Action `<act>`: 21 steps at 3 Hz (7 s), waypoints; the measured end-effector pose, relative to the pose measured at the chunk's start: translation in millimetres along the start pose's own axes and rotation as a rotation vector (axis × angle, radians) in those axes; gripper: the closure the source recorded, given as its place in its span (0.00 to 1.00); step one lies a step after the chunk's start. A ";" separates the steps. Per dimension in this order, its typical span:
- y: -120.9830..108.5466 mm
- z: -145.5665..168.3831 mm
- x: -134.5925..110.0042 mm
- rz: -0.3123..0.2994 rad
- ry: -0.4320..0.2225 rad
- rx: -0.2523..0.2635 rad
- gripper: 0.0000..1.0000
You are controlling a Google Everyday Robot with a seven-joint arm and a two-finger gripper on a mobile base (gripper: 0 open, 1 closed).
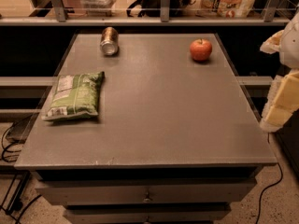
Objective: Move apple near green jalapeno chip bag
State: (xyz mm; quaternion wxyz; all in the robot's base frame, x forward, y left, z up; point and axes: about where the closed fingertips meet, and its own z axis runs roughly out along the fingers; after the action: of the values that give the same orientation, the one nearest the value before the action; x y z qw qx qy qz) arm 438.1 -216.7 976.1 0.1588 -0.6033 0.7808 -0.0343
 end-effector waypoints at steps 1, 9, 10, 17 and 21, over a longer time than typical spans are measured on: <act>-0.9 -1.4 -1.1 0.001 -0.009 0.007 0.00; -163.9 96.8 -50.0 0.353 -0.448 0.198 0.00; -201.7 127.4 -57.6 0.405 -0.460 0.207 0.00; -293.4 215.0 -90.3 0.677 -0.650 0.187 0.41; -267.1 173.2 -143.9 0.489 -0.674 0.178 1.00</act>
Offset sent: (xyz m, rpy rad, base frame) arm 0.0266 0.0047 -0.0038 0.2338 -0.0711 0.0321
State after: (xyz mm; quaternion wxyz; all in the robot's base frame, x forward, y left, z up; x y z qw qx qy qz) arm 768.9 -127.7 907.3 0.4602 -0.3615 0.7993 0.1361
